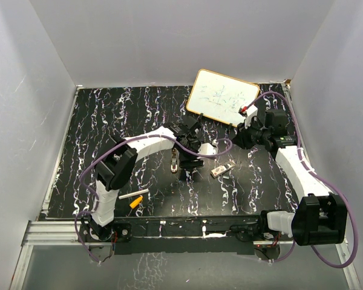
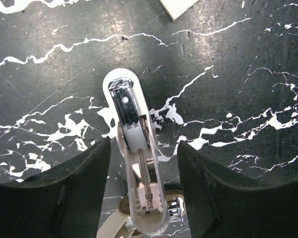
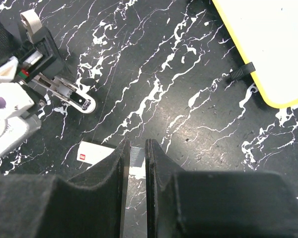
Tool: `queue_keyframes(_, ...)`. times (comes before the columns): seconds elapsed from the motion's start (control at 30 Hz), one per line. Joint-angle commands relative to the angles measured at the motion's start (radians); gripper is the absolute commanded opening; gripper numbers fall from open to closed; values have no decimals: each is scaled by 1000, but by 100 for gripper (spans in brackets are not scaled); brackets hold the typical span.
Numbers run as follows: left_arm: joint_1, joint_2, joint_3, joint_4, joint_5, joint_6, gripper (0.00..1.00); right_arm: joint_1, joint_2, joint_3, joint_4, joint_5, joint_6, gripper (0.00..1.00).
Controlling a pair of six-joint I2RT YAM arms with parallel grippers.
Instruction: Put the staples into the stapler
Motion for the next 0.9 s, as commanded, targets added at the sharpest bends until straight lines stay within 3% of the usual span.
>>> queue_keyframes(0.0, -15, 25, 30, -22, 3, 26, 54, -18, -30, 0, 45, -28, -5, 13)
queue_keyframes(0.3, -25, 60, 49, -62, 9, 107, 45, -32, -22, -4, 47, -38, -8, 13)
queue_keyframes(0.53, -31, 54, 40, -143, 45, 271, 37, -33, -14, -5, 46, -39, -14, 13)
queue_keyframes(0.87, -92, 92, 69, -284, 80, 551, 31, -34, -19, -7, 42, -36, -24, 13)
